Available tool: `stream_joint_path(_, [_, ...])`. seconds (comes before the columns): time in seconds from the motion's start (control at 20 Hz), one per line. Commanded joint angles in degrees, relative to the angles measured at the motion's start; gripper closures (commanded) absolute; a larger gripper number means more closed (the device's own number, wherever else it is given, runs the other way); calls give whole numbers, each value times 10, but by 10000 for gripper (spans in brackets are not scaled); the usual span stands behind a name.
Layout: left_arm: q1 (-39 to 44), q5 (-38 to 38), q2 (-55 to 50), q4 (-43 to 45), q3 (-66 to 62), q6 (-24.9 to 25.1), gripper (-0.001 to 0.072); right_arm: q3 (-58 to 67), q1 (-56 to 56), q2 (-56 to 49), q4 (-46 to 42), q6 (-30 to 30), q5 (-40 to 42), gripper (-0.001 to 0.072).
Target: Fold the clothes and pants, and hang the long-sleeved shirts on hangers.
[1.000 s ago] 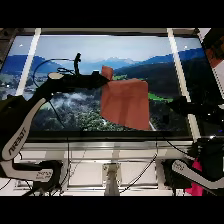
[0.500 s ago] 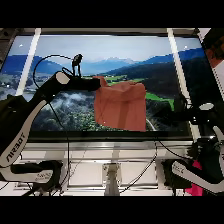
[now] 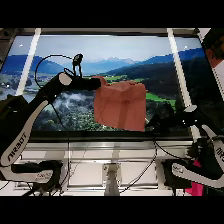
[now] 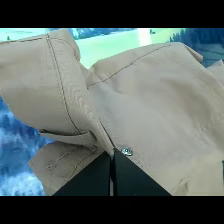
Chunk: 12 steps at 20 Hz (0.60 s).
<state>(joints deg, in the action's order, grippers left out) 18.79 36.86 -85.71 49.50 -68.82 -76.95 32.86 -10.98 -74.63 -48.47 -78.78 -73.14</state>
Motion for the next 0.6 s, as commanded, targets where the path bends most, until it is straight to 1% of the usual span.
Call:
stream_joint_path(0.0, [0,-2,0,2,-1,0,698,-1,36,-28,19,2,16,269])
stream_joint_path(0.3, [0,-2,0,2,-1,0,697,-1,51,-31,32,1,80,268])
stream_joint_path(0.45, [0,0,0,2,-1,0,697,-1,51,-33,65,1,100,275])
stream_joint_path(0.5, [0,1,0,2,-1,0,698,-1,51,-37,69,1,104,339])
stream_joint_path(0.55, [0,1,0,2,-1,0,697,-1,51,-42,69,1,106,343])
